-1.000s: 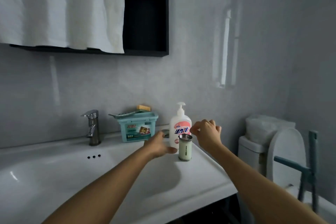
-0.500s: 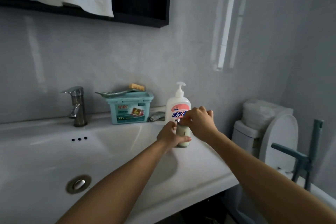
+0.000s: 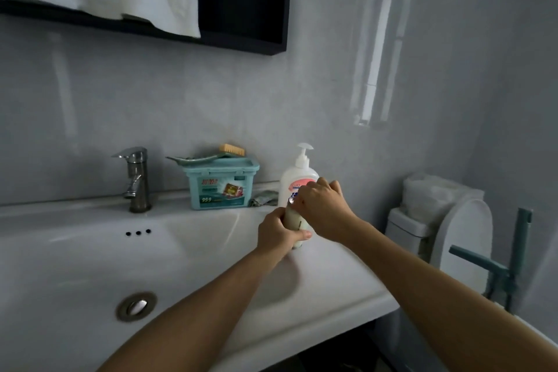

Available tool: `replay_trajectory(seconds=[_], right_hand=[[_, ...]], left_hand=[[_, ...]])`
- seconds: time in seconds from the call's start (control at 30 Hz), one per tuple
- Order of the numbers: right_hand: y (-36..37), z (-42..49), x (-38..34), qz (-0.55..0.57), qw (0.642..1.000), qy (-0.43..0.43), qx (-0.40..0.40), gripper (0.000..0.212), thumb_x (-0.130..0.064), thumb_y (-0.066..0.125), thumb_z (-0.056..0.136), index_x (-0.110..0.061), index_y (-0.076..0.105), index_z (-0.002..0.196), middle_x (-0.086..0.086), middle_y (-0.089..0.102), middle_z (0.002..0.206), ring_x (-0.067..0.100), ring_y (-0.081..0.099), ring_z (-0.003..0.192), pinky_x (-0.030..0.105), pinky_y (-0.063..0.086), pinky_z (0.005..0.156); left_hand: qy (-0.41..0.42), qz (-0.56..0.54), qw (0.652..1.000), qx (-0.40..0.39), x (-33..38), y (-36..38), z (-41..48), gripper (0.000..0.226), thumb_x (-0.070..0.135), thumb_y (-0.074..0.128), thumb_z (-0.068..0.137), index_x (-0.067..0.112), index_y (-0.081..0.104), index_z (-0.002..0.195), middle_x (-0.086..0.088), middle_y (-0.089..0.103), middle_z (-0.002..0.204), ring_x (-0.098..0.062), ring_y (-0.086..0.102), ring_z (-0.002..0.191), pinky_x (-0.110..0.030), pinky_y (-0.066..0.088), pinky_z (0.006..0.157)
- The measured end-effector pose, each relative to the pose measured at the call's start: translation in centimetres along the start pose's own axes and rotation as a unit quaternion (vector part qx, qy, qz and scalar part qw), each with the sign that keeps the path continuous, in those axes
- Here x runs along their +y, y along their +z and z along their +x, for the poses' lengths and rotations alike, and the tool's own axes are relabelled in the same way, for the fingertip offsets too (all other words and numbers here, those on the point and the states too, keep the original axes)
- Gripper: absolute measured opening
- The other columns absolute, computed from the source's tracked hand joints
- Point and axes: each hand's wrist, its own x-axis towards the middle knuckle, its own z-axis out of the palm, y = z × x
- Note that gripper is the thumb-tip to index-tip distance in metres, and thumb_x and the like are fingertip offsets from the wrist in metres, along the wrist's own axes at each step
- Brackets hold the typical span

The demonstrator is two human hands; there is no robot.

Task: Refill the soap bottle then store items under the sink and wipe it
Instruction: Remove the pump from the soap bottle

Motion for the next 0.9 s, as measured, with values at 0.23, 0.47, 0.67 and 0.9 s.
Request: replay_trajectory(seconds=[0.23,0.47,0.67,0.9], right_hand=[[-0.9,0.3,-3.8,0.015,0.999,-0.028,0.039,0.026,-0.022,0.033,0.1,-0.011,0.054,0.111,0.006,0.054,0.114,0.028,0.042,0.107,0.034,0.03,0.09],[-0.9,0.7,-7.5,-0.06,0.984,-0.165,0.038,0.021,-0.007,0.056,0.088,-0.008,0.056,0.109,0.009,0.054,0.109,0.027,0.047,0.102,0.034,0.034,0.093],[-0.2,1.3,-8.7,-0.068,0.982,-0.168,0.049,0.026,-0.008,0.058,0.087,-0.006,0.053,0.113,0.01,0.052,0.111,0.026,0.046,0.101,0.036,0.038,0.094],[-0.5,1.3,-9.2,-0.087,0.979,-0.183,0.029,0.03,-0.004,0.052,0.09,-0.002,0.051,0.12,0.014,0.05,0.117,0.026,0.045,0.107,0.034,0.036,0.097]], left_hand=[[-0.007,-0.019,1.0,0.006,-0.2,-4.8,-2.1,0.06,0.026,0.081,0.054,0.013,0.061,0.108,-0.007,0.068,0.103,-0.026,0.066,0.091,-0.038,0.058,0.076],[-0.042,-0.05,0.998,0.021,-1.9,-6.8,-3.7,0.055,0.013,0.071,0.059,0.002,0.045,0.107,-0.009,0.055,0.086,-0.024,0.057,0.074,-0.034,0.05,0.064],[-0.043,-0.065,0.997,0.026,-3.0,-7.5,-3.9,0.05,0.008,0.07,0.065,0.004,0.044,0.108,-0.009,0.054,0.085,-0.022,0.055,0.073,-0.032,0.047,0.062],[-0.043,-0.047,0.997,0.032,-4.0,-7.6,-3.3,0.041,0.001,0.066,0.078,0.009,0.038,0.107,-0.006,0.051,0.088,-0.02,0.054,0.077,-0.029,0.046,0.061]])
